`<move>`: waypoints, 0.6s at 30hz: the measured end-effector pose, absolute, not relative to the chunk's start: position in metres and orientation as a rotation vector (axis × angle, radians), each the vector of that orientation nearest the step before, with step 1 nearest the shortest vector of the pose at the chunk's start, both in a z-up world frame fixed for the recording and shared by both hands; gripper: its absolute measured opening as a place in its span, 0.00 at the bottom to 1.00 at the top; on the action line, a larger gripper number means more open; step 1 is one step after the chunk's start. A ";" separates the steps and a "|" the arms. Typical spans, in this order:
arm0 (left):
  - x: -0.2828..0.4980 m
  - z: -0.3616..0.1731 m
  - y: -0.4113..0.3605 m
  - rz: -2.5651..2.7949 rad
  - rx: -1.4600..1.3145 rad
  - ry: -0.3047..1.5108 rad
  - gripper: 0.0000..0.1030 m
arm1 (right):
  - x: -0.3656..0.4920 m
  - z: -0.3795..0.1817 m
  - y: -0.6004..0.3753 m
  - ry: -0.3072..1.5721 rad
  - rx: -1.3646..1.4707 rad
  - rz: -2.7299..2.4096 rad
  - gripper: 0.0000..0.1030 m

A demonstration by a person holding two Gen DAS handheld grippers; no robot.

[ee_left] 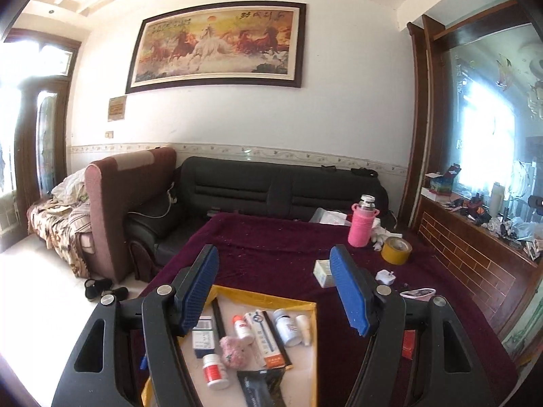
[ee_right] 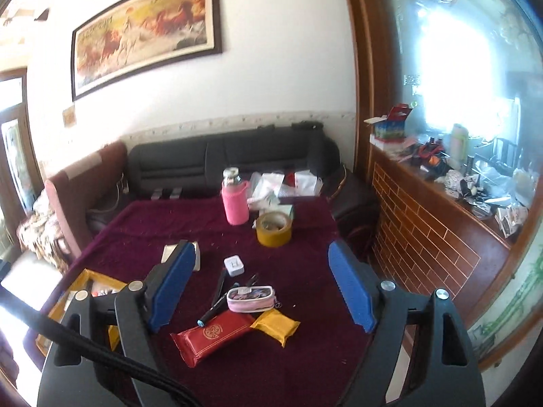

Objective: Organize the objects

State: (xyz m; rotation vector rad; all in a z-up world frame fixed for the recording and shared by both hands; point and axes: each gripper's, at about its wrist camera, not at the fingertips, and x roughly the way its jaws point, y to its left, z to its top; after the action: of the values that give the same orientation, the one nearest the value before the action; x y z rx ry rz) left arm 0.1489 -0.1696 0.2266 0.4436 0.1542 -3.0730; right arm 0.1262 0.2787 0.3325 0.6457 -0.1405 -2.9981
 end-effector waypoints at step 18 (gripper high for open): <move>0.105 0.398 -0.056 -3.394 0.295 0.099 0.60 | 0.186 0.486 0.427 -0.376 0.557 -3.295 0.79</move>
State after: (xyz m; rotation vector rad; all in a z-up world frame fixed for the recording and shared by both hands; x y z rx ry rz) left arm 0.1053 -0.0559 0.3976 0.2949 0.0987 -3.3941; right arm 0.1859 0.4269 0.4864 0.5570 -0.3762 -3.2947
